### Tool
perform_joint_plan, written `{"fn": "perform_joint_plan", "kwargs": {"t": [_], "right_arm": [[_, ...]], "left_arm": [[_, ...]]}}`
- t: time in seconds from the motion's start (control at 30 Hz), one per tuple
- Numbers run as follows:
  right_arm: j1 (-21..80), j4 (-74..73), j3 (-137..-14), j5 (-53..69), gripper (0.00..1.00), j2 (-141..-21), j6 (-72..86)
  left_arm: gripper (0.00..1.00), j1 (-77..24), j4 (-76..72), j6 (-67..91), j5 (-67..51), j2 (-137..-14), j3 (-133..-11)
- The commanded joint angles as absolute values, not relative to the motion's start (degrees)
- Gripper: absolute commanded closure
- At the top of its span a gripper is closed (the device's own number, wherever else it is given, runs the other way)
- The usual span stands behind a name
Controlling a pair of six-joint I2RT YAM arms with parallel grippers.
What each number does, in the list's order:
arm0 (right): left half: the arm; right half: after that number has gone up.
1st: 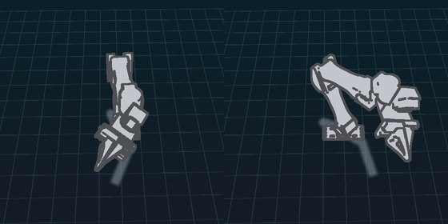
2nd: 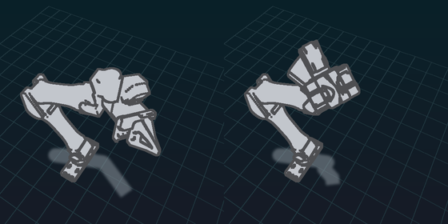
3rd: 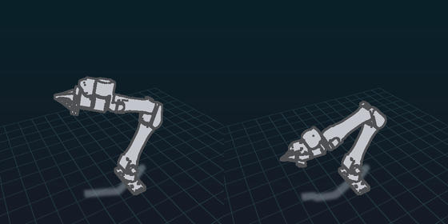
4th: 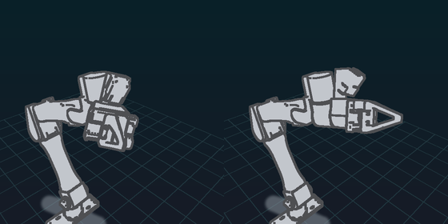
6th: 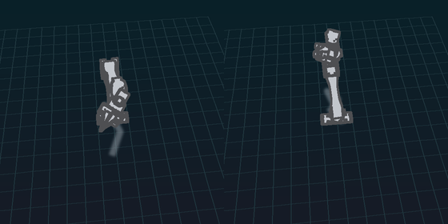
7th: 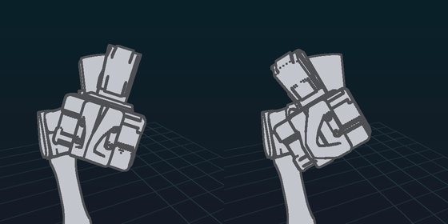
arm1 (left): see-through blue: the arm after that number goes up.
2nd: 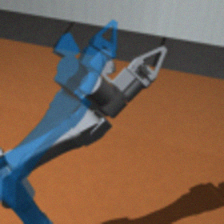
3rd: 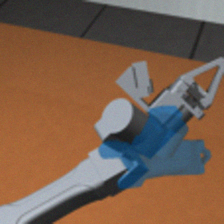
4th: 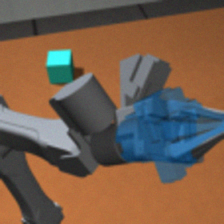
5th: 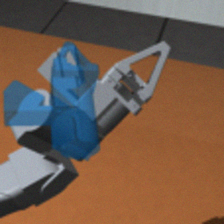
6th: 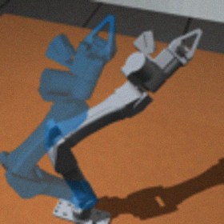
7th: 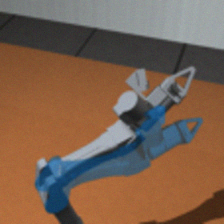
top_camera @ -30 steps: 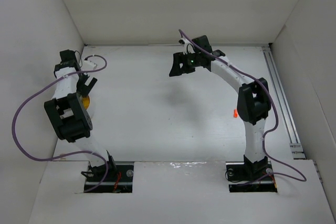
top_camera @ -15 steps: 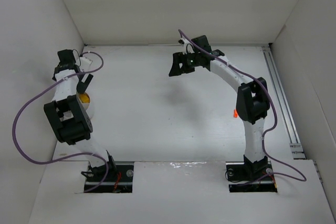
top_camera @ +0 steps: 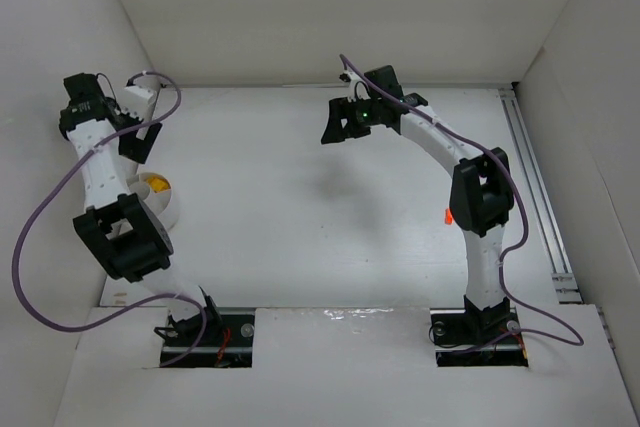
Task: Sort the legos into containers by color
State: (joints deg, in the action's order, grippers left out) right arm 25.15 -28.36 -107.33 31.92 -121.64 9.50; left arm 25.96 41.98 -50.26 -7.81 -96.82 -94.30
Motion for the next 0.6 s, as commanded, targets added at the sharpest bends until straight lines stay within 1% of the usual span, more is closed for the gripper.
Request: {"fn": "perform_joint_plan", "kwargs": {"t": [0.0,0.1,0.3,0.57], "right_arm": [[25.4,-27.7,-110.0,32.2,0.21,-122.1,9.9],[25.9,-27.7,-110.0,32.2,0.21,-122.1,9.9],[26.4,-27.7,-110.0,32.2,0.21,-122.1,9.9],[26.5,-27.7,-110.0,32.2,0.21,-122.1,9.9]], "left_arm": [[0.00,27.5,60.5,-55.0,-18.1,-100.0,-98.9],[0.00,27.5,64.8,-58.2,-20.2,-100.5,-99.5],[0.00,27.5,64.2,-63.3,-18.5,-98.0,-93.9],[0.00,25.7,56.0,-63.8,-14.8,-93.7,-87.1]]}}
